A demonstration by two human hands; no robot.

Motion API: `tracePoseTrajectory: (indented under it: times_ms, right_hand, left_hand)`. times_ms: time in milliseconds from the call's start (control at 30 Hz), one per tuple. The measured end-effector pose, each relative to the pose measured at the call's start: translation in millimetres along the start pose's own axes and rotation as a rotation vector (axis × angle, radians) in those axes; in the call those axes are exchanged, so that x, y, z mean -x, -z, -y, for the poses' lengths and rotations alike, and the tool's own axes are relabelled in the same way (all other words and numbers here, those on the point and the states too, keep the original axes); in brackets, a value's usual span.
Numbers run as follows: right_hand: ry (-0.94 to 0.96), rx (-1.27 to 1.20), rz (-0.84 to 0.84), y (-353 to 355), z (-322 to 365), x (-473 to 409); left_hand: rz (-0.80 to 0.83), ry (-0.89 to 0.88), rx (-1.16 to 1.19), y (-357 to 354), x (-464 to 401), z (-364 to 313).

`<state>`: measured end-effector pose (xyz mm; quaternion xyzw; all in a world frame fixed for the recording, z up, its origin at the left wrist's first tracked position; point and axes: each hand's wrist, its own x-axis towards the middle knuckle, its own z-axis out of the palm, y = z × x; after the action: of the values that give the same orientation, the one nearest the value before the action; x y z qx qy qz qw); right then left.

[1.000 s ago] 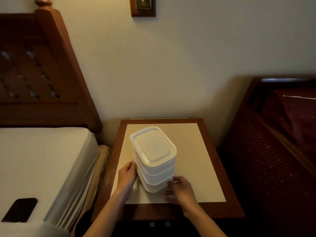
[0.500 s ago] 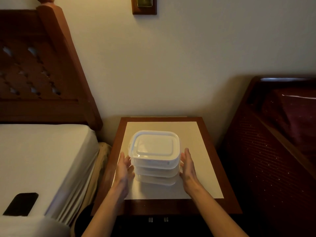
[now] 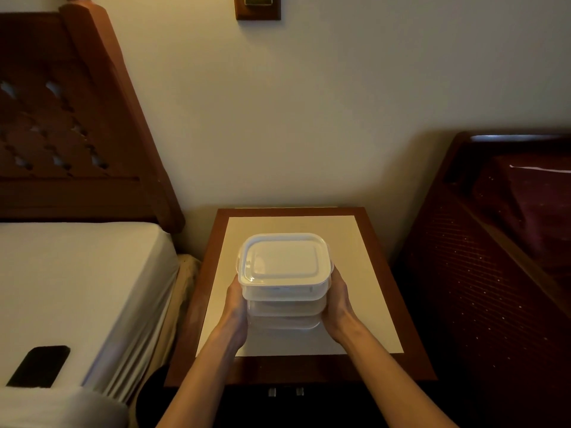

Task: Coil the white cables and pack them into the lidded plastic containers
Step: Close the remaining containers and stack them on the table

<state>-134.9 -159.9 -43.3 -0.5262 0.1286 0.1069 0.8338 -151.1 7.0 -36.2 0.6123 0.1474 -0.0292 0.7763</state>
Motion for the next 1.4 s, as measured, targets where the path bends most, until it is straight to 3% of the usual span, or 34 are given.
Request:
tracePoseTrajectory:
  times_ms: [200, 433, 567, 700, 1400]
  right_hand:
    - [-0.006, 0.035, -0.079, 0, -2, 6]
    - [-0.043, 0.255, -0.252, 9, -32, 25]
    - [0.095, 0.421, -0.366, 23, -52, 29]
    - [0.146, 0.543, -0.352, 31, -52, 30]
    - [0.139, 0.406, -0.256, -28, -35, -86]
  left_hand:
    - [-0.035, -0.021, -0.044, -1, 5, 0]
    - [-0.272, 0.002, -0.223, 1, 21, 28]
    - [-0.338, -0.075, -0.218, 10, 29, 45]
    - [-0.372, -0.097, -0.297, 17, 30, 59]
    - [-0.466, -0.141, -0.186, 53, -97, 43]
